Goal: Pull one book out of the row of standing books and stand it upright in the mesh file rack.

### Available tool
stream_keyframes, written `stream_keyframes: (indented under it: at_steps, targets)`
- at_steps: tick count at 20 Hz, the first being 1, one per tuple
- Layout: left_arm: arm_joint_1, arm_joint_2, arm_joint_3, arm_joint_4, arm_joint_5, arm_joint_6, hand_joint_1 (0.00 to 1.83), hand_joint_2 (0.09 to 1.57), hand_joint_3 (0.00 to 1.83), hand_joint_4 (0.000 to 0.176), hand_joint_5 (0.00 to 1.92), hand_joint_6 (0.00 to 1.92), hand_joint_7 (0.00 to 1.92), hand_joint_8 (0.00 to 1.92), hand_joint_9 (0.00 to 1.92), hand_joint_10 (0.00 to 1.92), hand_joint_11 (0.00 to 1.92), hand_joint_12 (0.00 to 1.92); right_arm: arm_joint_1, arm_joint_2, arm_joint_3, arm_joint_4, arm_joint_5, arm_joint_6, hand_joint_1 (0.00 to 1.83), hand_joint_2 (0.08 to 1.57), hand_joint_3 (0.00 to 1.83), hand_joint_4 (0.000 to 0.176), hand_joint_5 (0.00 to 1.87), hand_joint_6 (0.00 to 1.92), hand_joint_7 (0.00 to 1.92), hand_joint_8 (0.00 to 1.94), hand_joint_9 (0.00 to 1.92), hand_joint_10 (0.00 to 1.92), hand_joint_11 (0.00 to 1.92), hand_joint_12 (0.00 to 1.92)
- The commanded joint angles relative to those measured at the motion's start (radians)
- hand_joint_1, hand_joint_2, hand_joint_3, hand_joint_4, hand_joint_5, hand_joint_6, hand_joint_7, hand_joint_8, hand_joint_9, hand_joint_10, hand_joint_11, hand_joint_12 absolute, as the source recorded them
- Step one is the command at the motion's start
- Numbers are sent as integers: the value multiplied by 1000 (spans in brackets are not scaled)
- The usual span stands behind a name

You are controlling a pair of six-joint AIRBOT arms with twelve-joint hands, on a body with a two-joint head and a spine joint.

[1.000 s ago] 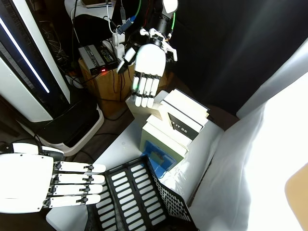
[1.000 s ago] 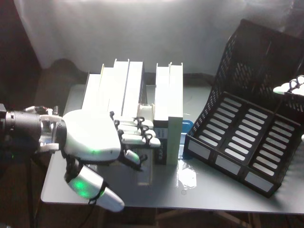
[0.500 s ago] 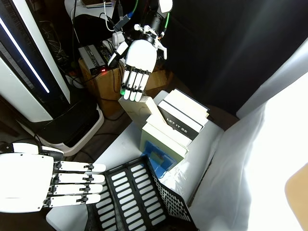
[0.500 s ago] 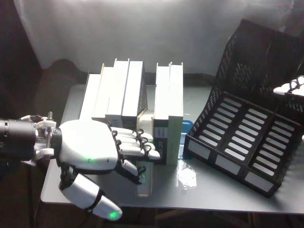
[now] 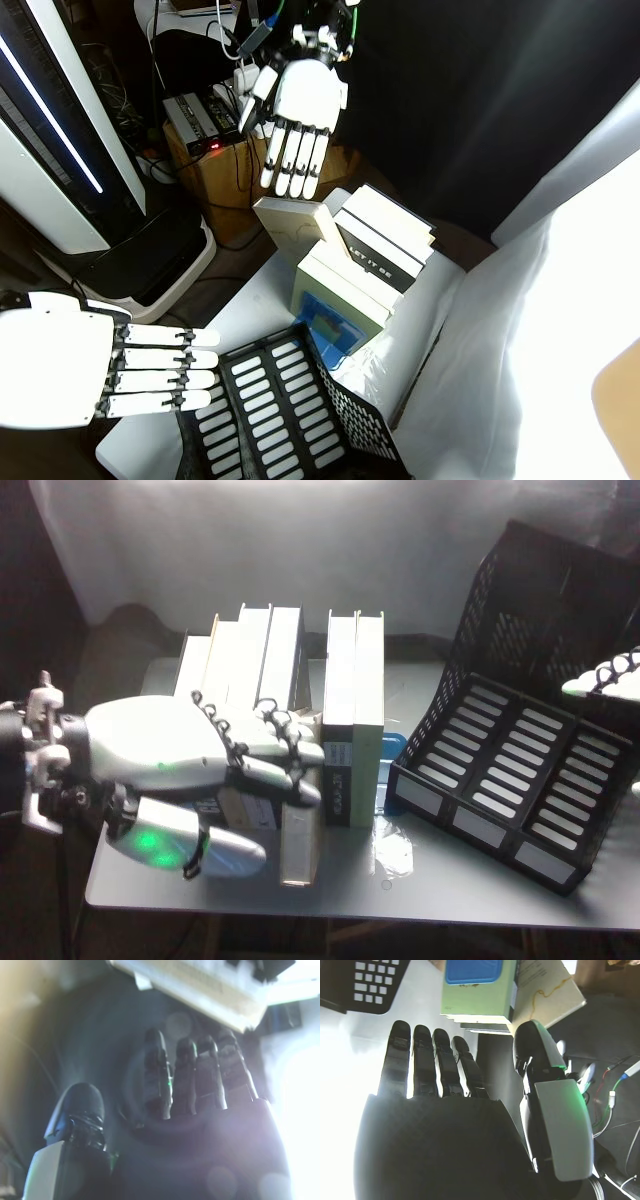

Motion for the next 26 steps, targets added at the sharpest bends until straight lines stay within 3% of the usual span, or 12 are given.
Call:
stream_keyframes:
  at_steps: [1,3,5,6,7,8,10,11,18,22,26]
  targets:
    - [-11,23,6,-96,-77,-5,117,1362,19,0,236,0,4,0,0,0,0,0,8,15,1,7,104,10,619,1298,0,0,0,0,0,0,0,0,0,0]
    - [-16,40,21,-198,-62,-5,23,1395,29,3,142,4,0,0,0,0,0,0,23,15,-1,-46,98,43,645,1297,0,0,0,0,0,0,0,0,0,0]
    - [-24,48,44,-300,-53,-5,114,1344,0,0,125,5,0,0,0,0,0,0,43,15,-7,-99,86,67,711,1253,0,0,0,0,0,0,0,0,0,0]
    - [-27,48,63,-364,-54,-5,111,1369,6,33,22,0,0,0,0,0,0,0,56,11,-7,-140,81,89,736,1217,0,0,0,0,0,0,0,0,0,0]
    - [-29,48,79,-408,-56,-5,111,1369,6,33,22,0,0,0,0,0,0,0,72,7,-8,-172,71,102,736,1217,0,0,0,0,0,0,0,0,0,0]
    - [-29,48,92,-451,-54,-5,98,1379,5,50,0,0,0,0,0,0,0,0,94,-1,-8,-217,53,116,712,1193,0,0,0,0,0,0,0,0,0,0]
    - [-26,48,121,-525,-52,-5,140,1364,0,46,0,0,0,0,0,0,0,0,167,-24,-4,-340,0,160,724,1166,0,0,0,0,0,0,0,0,0,0]
    - [-22,48,133,-552,-52,-5,196,1345,0,63,0,0,0,0,0,0,0,0,203,-40,3,-412,-23,193,741,1133,0,0,0,0,0,0,0,0,0,0]
    - [-10,35,198,-669,-16,-5,236,1344,0,53,20,8,0,0,0,0,0,0,440,-190,86,-1041,-120,611,832,1030,0,0,0,0,0,0,0,0,0,0]
    - [6,38,208,-713,-21,-5,346,1322,0,71,64,20,0,0,0,0,0,0,507,-267,116,-1247,-126,716,843,925,0,0,0,0,0,0,0,0,0,0]
    - [31,44,209,-758,-23,-5,486,1313,0,70,93,28,0,0,0,0,0,0,552,-344,146,-1403,-126,789,754,974,9,0,0,0,0,0,0,0,0,0]
